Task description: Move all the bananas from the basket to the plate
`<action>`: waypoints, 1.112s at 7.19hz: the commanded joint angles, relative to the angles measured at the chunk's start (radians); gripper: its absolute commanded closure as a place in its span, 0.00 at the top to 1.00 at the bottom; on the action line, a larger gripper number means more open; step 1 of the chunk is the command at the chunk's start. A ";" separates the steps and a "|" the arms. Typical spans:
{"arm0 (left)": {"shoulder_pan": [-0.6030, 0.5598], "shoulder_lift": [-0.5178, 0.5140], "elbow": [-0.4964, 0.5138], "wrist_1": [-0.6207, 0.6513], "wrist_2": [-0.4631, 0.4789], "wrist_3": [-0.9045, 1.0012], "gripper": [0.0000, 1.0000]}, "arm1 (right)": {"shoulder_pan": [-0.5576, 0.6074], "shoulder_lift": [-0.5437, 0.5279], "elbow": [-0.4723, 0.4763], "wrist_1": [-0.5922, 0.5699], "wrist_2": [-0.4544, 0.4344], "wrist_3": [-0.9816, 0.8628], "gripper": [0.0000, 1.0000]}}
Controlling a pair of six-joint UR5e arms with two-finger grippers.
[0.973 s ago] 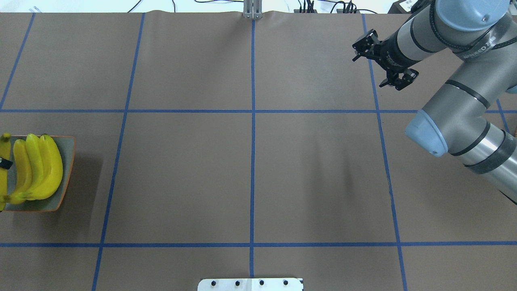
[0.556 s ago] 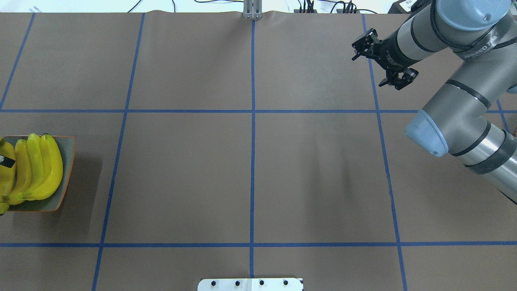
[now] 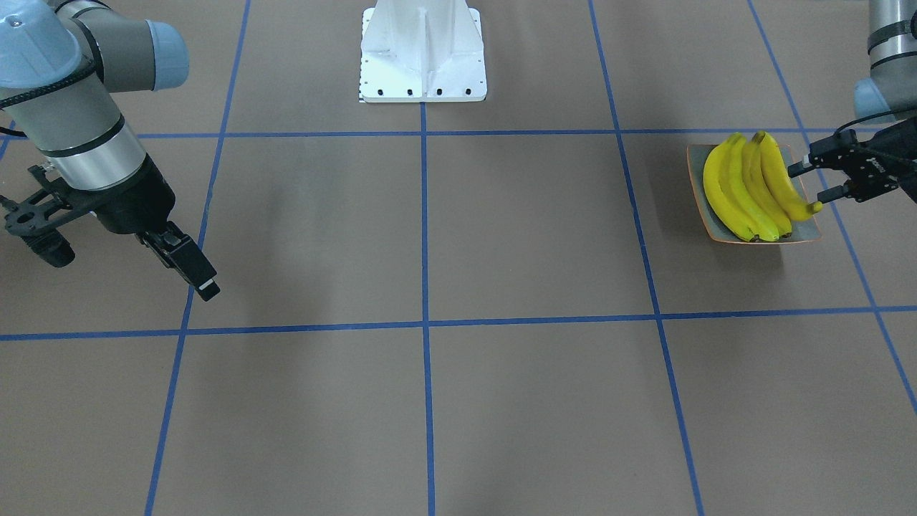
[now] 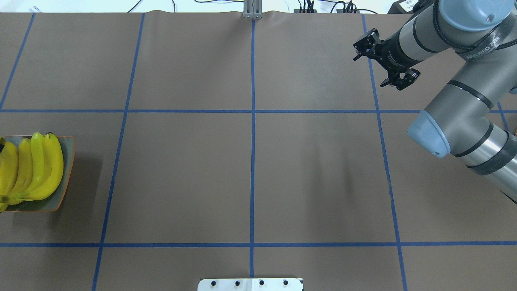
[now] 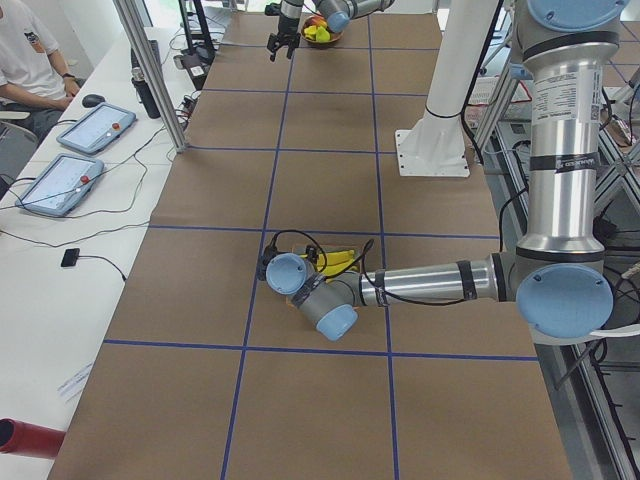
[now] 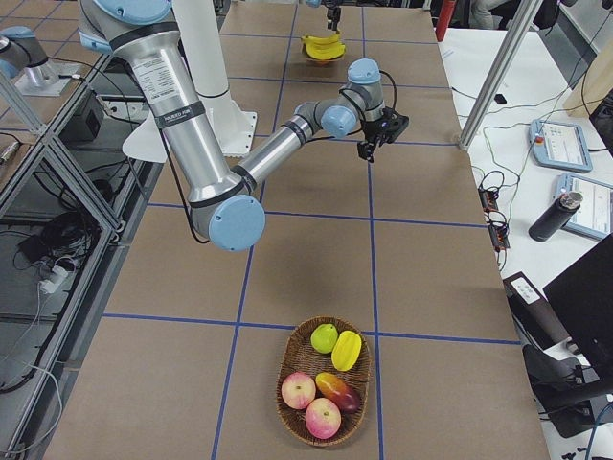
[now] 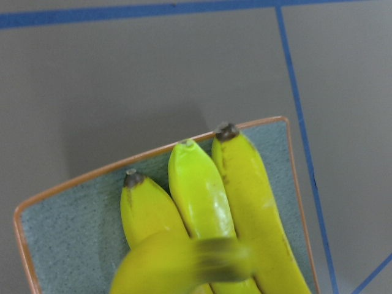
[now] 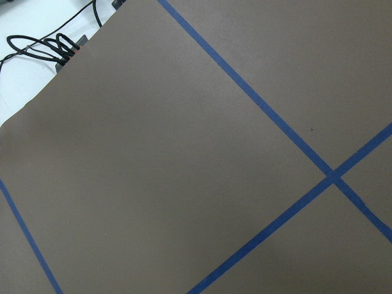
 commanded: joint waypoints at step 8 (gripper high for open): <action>-0.151 -0.072 -0.021 0.125 0.351 0.006 0.99 | 0.276 -0.249 -0.094 -0.006 0.035 -0.994 1.00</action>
